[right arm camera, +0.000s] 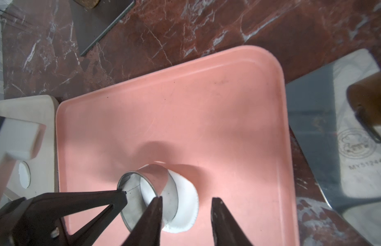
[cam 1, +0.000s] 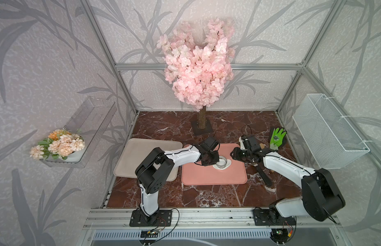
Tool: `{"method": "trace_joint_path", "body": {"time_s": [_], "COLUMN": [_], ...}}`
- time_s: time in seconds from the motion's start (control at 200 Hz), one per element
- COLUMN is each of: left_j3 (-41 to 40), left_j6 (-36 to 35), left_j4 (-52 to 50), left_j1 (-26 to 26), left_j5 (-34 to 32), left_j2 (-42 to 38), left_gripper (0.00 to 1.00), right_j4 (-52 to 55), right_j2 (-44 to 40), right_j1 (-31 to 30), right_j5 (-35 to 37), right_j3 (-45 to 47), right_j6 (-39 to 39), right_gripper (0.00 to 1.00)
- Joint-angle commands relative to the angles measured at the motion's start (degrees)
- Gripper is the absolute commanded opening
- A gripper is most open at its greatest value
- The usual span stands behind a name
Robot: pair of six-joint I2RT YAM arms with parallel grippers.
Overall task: Roll out the dumpling wrappers from the dough
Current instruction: Press the dumpling wrapper on the work surface, then remove the dumpling wrapper from the work surface.
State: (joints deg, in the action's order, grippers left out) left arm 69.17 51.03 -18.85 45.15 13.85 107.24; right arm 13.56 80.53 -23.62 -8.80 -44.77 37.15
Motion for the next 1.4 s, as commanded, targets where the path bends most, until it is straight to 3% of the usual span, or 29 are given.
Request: {"method": "trace_joint_path", "body": {"time_s": [0.0, 0.25, 0.6, 0.825, 1.17, 1.395], "left_j3": [-1.07, -2.48, -4.96, -6.27, -10.13, -11.6], "left_j6": [-0.48, 0.12, 1.19, 2.05, 4.08, 4.15], "left_j4": [-2.71, -1.33, 1.17, 2.55, 5.51, 5.74], "left_j1": [0.03, -0.06, -0.45, -0.83, -2.06, -3.03], "left_j5": [-0.3, -0.32, 0.56, 1.18, 1.26, 0.99], "left_j2": [-0.98, -1.78, -2.66, -3.31, -5.17, -6.31], "left_gripper": [0.0, 0.0, 0.0, 0.0, 0.0, 0.0], "right_j4": [-0.77, -7.29, -16.18, -19.72, -24.11, -26.16], "right_j2": [-1.0, 0.5, 4.0, 6.61, 7.58, 7.89], "right_j1": [0.54, 0.88, 1.12, 1.13, 1.35, 1.38], "right_j5": [-0.57, -4.91, -9.73, -10.61, -11.24, -11.78], "right_j3": [2.38, 7.24, 10.49, 11.81, 14.46, 15.69], "right_j6": [2.05, 5.64, 9.82, 11.42, 13.56, 14.27], "right_gripper": [0.44, 0.47, 0.41, 0.33, 0.06, 0.0]}}
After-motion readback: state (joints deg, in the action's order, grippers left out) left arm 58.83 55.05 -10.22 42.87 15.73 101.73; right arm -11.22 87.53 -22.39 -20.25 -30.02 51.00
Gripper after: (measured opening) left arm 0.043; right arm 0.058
